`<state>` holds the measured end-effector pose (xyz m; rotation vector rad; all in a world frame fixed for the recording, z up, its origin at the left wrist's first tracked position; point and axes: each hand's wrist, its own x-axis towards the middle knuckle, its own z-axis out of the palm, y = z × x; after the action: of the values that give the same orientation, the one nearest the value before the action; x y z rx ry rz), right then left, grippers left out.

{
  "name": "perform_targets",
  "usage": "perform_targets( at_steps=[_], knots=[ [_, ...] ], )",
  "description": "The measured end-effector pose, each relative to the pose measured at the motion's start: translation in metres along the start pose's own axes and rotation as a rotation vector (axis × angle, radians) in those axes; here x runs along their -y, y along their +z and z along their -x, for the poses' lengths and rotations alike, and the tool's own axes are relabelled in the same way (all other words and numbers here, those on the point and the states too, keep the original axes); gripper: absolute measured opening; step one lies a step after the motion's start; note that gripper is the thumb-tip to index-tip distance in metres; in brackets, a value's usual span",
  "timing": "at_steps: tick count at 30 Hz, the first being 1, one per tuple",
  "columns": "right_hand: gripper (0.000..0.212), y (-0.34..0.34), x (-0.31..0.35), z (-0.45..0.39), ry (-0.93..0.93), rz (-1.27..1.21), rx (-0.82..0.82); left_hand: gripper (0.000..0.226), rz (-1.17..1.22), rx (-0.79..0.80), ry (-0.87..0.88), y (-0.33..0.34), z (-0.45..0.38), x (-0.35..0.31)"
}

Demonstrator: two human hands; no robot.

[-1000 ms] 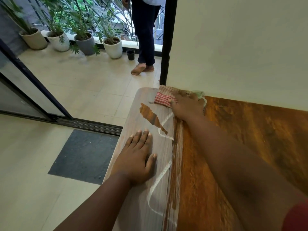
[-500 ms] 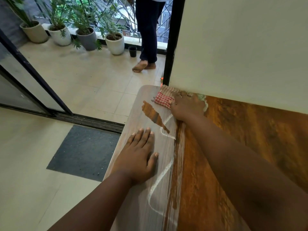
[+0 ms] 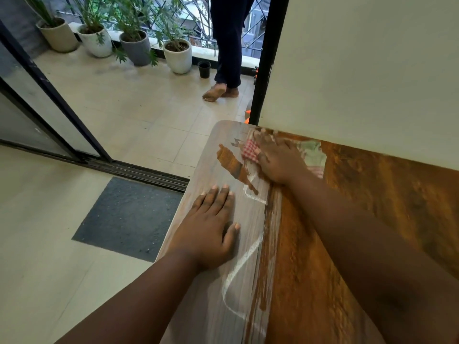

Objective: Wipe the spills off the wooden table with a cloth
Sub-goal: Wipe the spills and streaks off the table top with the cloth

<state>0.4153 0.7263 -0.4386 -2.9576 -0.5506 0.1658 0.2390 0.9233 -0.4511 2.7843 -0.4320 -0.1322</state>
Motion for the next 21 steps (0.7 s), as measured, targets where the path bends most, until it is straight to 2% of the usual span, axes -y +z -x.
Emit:
perform_targets(
  at_steps=[3,6,11,14,21],
  knots=[
    [0.057,-0.006,-0.006,-0.027,-0.01,-0.016,0.019,0.068,0.009,-0.011,0.001,0.0,0.0,0.0],
    [0.057,-0.001,0.001,-0.015,0.025,-0.005,0.023,0.069,0.0,-0.005,-0.001,0.0,0.0,0.0],
    [0.059,0.022,0.042,0.087,-0.033,-0.049,-0.006,0.069,0.003,-0.007,-0.011,-0.001,0.001,-0.003],
    [0.064,0.027,0.055,0.129,-0.053,-0.026,0.039,0.069,-0.011,0.001,-0.012,-0.002,0.0,-0.003],
    [0.058,0.006,0.035,0.038,0.116,-0.044,0.071,0.069,0.015,0.018,-0.031,-0.004,0.0,-0.005]
  ],
)
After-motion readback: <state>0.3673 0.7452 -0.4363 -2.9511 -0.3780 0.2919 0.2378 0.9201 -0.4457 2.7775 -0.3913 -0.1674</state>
